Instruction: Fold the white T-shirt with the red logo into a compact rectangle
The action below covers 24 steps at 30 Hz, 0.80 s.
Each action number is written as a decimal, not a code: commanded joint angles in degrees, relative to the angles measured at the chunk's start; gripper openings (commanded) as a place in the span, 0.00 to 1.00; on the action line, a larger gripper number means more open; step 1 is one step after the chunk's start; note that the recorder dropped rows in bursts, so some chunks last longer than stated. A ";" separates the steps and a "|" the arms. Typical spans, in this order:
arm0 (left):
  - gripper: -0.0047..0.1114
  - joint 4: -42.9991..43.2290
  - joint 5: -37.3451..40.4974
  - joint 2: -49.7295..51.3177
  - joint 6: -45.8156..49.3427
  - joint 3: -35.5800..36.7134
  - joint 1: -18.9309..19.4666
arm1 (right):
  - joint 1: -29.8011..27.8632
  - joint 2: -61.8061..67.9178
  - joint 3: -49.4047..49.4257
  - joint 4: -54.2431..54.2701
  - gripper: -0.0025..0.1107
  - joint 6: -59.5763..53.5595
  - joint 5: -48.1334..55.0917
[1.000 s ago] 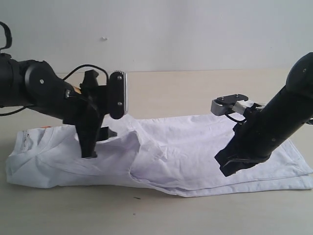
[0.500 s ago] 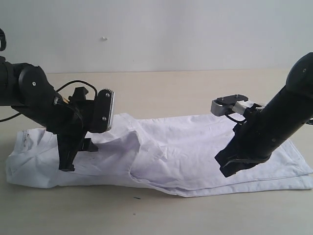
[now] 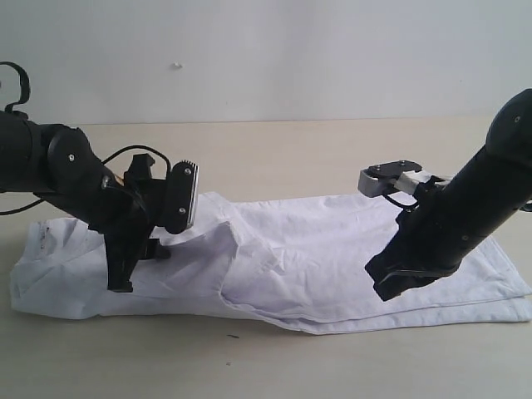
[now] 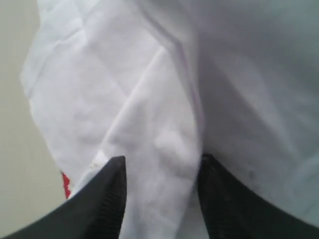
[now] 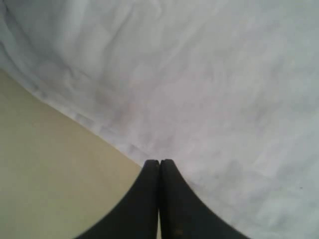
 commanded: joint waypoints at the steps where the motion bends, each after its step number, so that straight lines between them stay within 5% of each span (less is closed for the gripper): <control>1: 0.33 -0.83 -2.82 -0.08 -0.43 -0.23 0.05 | -0.13 -0.59 -0.30 0.42 0.02 -0.09 0.32; 5: 0.04 -1.30 -2.82 -0.08 -0.33 -0.23 0.05 | -0.13 -0.59 -0.30 0.42 0.02 -0.09 0.32; 24: 0.05 -1.70 -15.22 -0.08 0.02 -0.23 -3.47 | -0.13 -0.59 -0.30 0.42 0.02 0.01 0.60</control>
